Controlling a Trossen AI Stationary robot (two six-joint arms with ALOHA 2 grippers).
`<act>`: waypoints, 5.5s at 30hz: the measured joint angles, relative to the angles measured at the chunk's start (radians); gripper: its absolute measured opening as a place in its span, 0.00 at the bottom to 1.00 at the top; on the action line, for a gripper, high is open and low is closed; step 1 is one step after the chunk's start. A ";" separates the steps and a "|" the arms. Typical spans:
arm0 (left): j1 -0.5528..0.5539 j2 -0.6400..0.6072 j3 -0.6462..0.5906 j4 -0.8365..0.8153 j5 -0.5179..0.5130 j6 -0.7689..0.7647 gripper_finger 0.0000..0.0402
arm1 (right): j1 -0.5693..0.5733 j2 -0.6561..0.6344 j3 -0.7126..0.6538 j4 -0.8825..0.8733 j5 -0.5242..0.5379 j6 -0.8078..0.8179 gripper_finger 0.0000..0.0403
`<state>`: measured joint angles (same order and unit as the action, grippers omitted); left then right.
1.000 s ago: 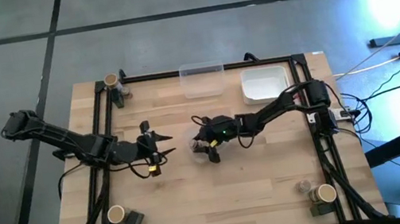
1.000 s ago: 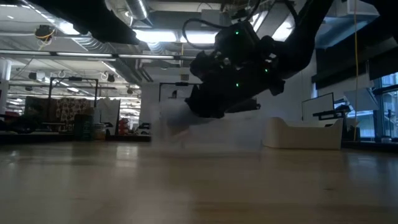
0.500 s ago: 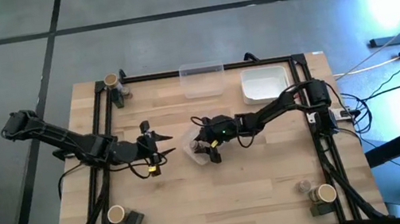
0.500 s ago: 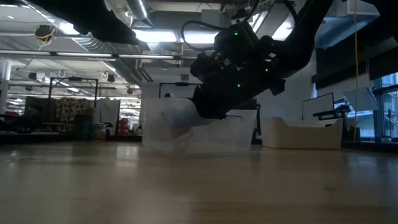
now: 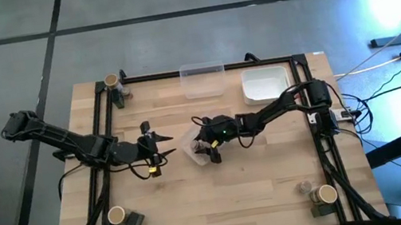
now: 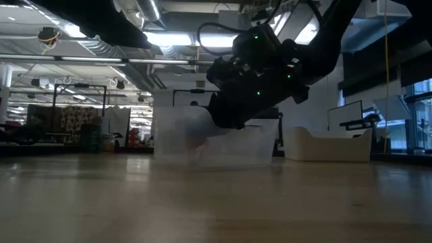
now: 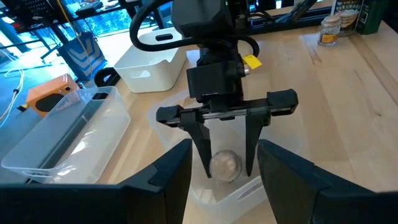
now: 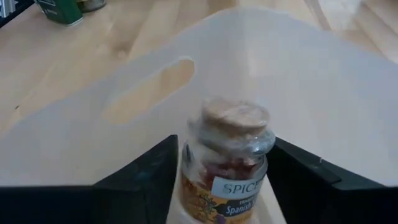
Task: Sort spices by type
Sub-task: Put the middle right transparent seasoning bottle into the bottom transparent bin, then adjust the bottom transparent bin, then put the top left transparent seasoning bottle into the bottom transparent bin
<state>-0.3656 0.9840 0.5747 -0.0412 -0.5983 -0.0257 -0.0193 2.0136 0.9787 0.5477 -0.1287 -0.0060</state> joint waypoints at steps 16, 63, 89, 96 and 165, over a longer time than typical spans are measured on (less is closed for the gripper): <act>0.000 0.017 0.001 -0.009 0.000 -0.021 0.42 | 0.000 -0.247 -0.001 -0.218 0.006 -0.032 0.73; 0.181 0.547 0.000 0.102 -0.072 -0.407 0.42 | 0.120 -0.426 -0.060 -0.915 0.415 0.207 0.73; 0.378 0.016 0.310 -0.679 -0.045 -0.243 0.54 | 0.104 -0.573 -0.068 -0.998 0.539 0.134 0.73; 0.785 0.131 0.441 -0.732 0.148 -0.006 0.69 | -0.005 -0.572 -0.196 -0.812 0.529 0.052 0.73; 1.274 0.851 0.689 -0.993 0.048 0.558 0.68 | -0.119 -0.572 -0.317 -0.601 0.378 0.088 0.73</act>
<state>0.9081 1.8347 1.2635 -1.0339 -0.5507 0.5319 -0.1379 1.4418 0.6617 -0.0532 0.2497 0.0818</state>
